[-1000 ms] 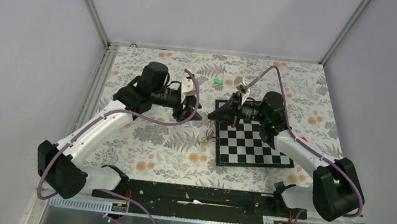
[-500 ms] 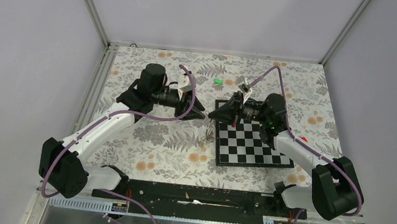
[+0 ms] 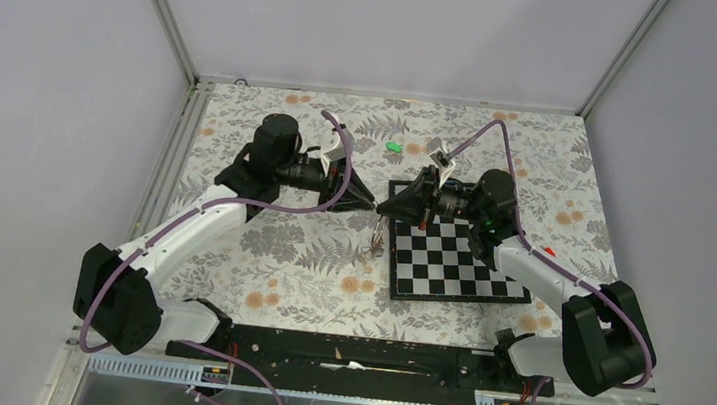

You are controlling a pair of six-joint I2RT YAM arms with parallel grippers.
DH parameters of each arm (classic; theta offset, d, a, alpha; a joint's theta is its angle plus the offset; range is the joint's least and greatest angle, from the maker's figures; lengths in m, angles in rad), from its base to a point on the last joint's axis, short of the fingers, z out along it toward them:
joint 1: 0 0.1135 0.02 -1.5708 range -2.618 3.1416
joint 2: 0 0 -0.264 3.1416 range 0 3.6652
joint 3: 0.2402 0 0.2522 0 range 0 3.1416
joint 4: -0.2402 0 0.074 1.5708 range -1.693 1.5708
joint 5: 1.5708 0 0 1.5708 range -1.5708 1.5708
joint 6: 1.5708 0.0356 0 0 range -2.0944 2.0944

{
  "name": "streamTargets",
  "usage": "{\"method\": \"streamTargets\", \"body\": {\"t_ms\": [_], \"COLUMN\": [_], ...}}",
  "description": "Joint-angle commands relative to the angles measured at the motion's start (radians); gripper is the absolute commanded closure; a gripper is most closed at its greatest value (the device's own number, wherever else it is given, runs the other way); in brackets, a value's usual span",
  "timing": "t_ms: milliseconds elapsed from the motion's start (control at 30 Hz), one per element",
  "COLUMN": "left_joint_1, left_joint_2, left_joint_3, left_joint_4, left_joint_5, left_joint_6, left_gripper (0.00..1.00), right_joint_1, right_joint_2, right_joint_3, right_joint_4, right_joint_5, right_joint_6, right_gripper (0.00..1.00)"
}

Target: Put the keys on the keyring

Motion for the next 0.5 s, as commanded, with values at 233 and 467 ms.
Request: {"method": "streamTargets", "body": {"t_ms": [233,467], "left_joint_1": [0.009,0.01], "left_joint_2": [0.022,0.023], "left_joint_3": [-0.021,-0.028], "left_joint_4": [0.11,0.117], "left_joint_5": [0.052,0.064], "left_joint_6": [-0.053,-0.056], "left_gripper": [0.71,0.79], "right_joint_1": [-0.006,-0.008], "right_joint_2": [-0.001,-0.001], "right_joint_3": [0.006,0.007], "right_joint_4": [0.072,0.072], "right_joint_5": [0.0,0.001], "right_joint_6": [0.009,0.01], "right_gripper": [1.0,1.0]}}
